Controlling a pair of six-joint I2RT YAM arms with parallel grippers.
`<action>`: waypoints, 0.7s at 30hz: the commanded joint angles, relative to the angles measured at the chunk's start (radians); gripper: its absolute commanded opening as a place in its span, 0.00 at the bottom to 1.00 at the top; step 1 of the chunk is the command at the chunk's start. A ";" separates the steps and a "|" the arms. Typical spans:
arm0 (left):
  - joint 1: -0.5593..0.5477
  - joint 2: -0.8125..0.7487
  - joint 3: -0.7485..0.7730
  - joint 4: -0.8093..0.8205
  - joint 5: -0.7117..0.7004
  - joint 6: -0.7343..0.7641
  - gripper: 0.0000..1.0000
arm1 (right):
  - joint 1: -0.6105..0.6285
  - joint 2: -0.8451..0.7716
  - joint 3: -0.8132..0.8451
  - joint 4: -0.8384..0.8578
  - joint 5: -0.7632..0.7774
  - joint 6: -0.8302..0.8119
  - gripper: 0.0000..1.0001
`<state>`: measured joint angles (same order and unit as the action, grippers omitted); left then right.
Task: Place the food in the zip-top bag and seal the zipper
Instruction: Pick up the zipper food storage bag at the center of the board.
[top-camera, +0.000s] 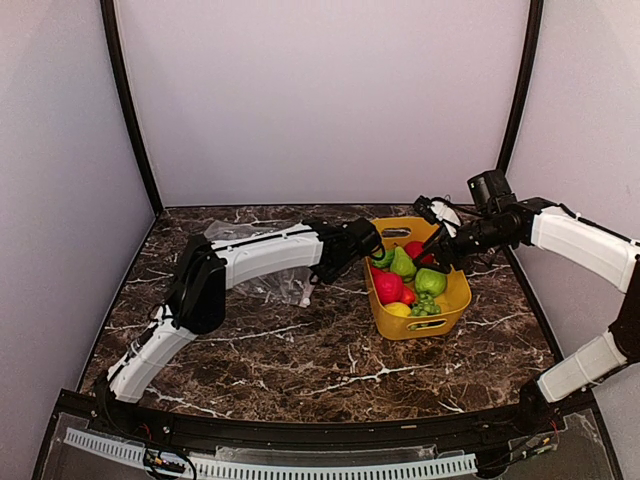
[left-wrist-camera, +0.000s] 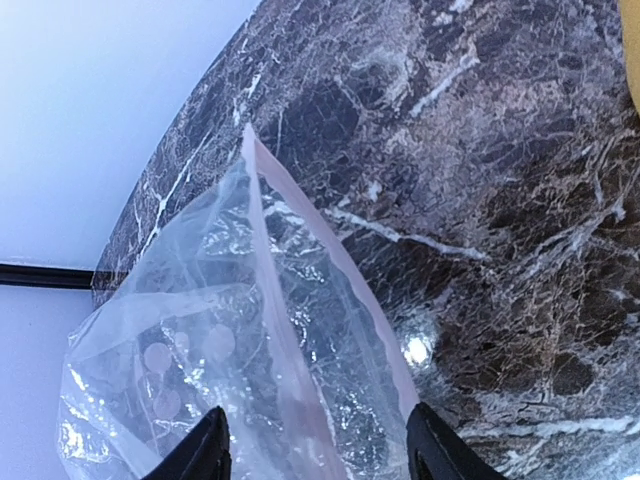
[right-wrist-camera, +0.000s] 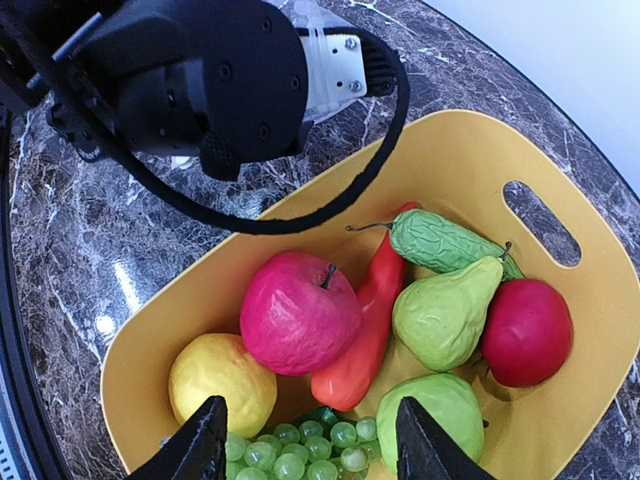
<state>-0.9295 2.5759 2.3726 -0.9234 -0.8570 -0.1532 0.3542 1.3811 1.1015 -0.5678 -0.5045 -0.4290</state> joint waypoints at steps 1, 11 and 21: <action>0.014 0.028 0.014 -0.023 -0.016 0.019 0.59 | -0.003 0.006 0.008 0.020 -0.016 0.015 0.55; 0.022 0.014 0.022 -0.057 -0.103 0.022 0.10 | -0.003 0.007 0.005 0.021 -0.011 0.010 0.55; 0.029 -0.318 -0.174 -0.108 0.112 -0.108 0.01 | 0.023 -0.004 0.038 0.005 -0.096 -0.020 0.54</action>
<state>-0.9066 2.5206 2.3077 -1.0241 -0.8803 -0.1989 0.3553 1.3823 1.1015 -0.5686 -0.5480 -0.4339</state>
